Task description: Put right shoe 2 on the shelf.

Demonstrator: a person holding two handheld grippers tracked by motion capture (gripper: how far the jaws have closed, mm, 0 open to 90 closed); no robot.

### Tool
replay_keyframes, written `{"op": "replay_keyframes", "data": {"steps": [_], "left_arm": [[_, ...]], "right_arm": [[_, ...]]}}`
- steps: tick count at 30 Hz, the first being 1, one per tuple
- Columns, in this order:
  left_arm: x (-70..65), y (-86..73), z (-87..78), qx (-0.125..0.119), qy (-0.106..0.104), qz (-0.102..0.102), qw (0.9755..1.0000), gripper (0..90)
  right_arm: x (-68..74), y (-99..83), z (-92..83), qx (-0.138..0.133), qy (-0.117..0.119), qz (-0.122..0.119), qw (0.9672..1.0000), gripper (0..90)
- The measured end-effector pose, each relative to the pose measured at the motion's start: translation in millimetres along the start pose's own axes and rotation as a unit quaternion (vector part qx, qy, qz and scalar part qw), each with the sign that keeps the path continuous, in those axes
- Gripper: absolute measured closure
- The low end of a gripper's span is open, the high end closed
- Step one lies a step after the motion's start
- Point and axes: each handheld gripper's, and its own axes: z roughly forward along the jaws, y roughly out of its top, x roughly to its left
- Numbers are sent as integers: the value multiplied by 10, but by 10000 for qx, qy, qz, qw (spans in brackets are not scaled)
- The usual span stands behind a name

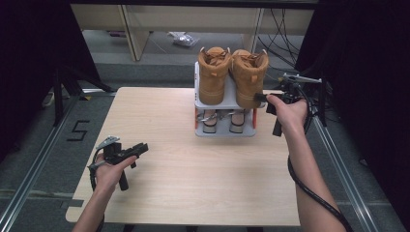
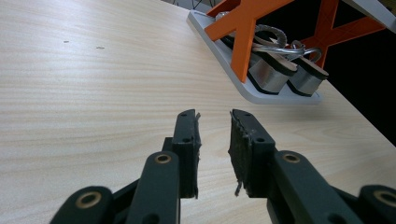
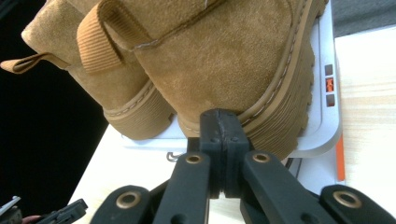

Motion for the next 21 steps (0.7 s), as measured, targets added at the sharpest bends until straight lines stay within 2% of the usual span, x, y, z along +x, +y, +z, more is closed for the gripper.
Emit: {"op": "replay_keyframes", "data": {"steps": [5, 6, 7, 8, 10, 11, 15, 16, 17, 18, 20, 21], "left_arm": [[4, -8, 9, 30, 12, 6, 10000, 714], [4, -8, 9, 30, 12, 6, 10000, 714], [-1, -9, 12, 24, -4, 18, 10000, 714], [-1, -9, 12, 24, -4, 18, 10000, 714], [-5, -8, 11, 13, -4, 12, 10000, 714], [-5, -8, 8, 11, -1, 8, 10000, 714], [0, -10, 7, 26, 10, 2, 10000, 714], [1, -11, 7, 26, 15, -2, 10000, 714], [3, -13, 8, 41, 22, -4, 10000, 714], [3, -13, 8, 41, 22, -4, 10000, 714], [4, -14, 9, 46, 4, 13, 10000, 714], [3, -14, 9, 43, 8, 12, 10000, 714]], "right_arm": [[-12, 11, -1, -44, -2, 17, 10000, 900], [-23, 16, 2, -63, -5, -55, 10000, 900], [-4, 17, 2, -45, 22, 71, 10000, 900], [-4, 17, 2, -45, 22, 71, 10000, 900], [-19, 26, 30, -90, 13, -86, 9999, 900], [6, 25, 31, -69, 23, 61, 10000, 900], [3, 32, 51, -94, -45, -20, 9999, 900], [2, 39, 51, -89, -46, 36, 9999, 900], [-15, 48, 54, -119, -101, -74, 9999, 900], [-15, 48, 54, -119, -101, -74, 9999, 900], [-25, 70, 47, -265, -326, -165, 9990, 900], [-30, 74, 46, -312, -391, -134, 9987, 900]]}}
